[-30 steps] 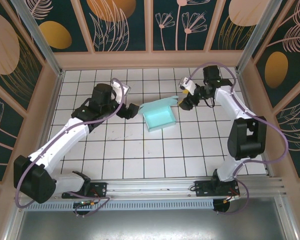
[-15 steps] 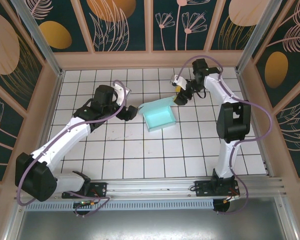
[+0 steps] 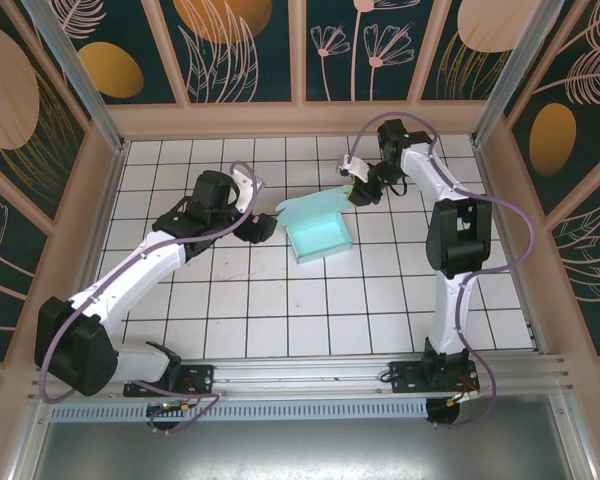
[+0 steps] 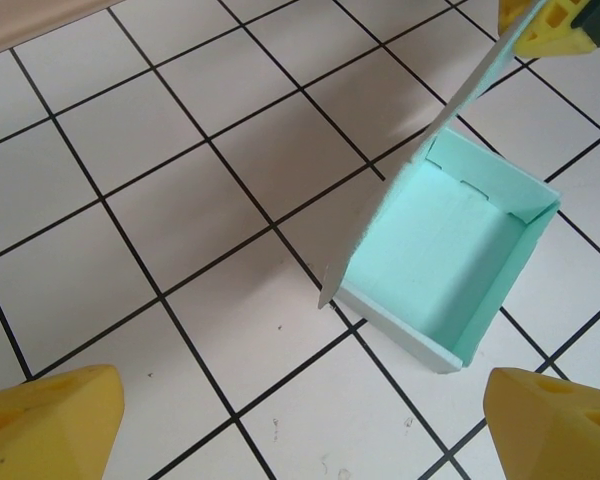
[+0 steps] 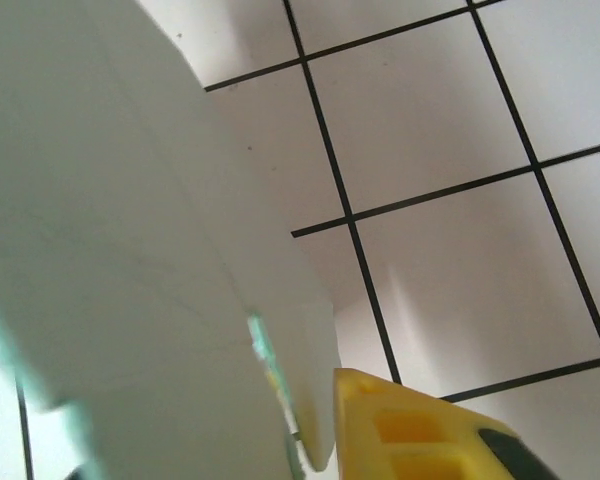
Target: Fold the paper box
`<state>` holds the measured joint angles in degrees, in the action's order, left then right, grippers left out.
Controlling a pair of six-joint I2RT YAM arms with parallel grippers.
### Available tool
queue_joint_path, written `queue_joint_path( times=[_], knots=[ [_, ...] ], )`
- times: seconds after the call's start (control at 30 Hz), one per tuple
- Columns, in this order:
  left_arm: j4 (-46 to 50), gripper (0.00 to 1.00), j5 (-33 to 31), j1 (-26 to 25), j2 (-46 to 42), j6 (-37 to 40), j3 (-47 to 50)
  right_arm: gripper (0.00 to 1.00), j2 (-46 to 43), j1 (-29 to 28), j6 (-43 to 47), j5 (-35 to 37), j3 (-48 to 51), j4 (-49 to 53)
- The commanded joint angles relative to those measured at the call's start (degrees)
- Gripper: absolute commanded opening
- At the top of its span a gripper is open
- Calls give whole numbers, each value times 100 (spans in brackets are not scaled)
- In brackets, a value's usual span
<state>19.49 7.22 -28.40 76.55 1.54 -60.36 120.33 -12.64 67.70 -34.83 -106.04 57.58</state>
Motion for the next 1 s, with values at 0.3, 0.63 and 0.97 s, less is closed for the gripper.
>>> queue_joint_path(
  times=[0.3, 0.63, 0.97],
  knots=[
    [-123, 93, 147, 29, 282, -12, -159, 0, -130, -123, -55, -15, -20, 114],
    [820, 85, 549, 68, 1670, 845, -1485, 0, -450, -147, -90, -59, 450, -123],
    [2972, 82, 206, 186, 2833, 1631, -3298, 0, -651, -108, -169, -85, 770, -396]
  ],
)
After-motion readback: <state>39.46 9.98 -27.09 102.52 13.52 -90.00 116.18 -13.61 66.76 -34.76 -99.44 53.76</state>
